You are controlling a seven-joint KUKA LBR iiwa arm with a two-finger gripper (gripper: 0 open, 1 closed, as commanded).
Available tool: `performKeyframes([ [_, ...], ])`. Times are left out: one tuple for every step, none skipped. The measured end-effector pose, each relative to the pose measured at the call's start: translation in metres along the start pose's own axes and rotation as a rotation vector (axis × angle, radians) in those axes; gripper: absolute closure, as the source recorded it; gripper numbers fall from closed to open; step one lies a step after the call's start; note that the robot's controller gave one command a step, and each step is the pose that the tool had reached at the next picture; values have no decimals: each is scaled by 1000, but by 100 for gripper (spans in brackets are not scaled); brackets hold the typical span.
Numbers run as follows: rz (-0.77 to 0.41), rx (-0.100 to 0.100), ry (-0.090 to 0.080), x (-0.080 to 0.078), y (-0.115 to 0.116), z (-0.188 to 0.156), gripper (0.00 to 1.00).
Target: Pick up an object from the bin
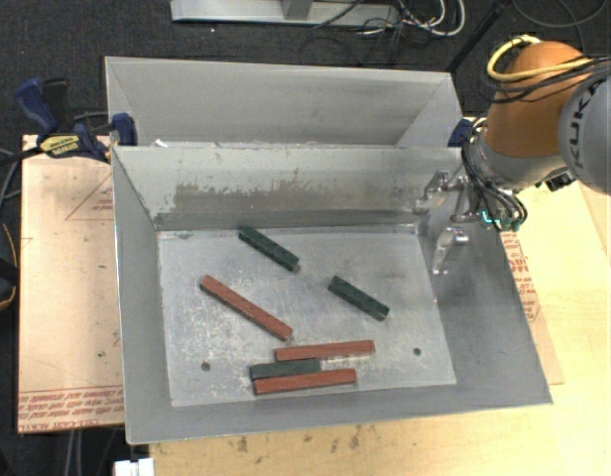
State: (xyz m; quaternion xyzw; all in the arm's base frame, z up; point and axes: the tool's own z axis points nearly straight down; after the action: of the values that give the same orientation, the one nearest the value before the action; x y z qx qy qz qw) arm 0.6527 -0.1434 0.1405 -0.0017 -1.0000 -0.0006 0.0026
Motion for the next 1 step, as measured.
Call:
performKeyframes([
  [0,1,-3,0,0,-3,0],
])
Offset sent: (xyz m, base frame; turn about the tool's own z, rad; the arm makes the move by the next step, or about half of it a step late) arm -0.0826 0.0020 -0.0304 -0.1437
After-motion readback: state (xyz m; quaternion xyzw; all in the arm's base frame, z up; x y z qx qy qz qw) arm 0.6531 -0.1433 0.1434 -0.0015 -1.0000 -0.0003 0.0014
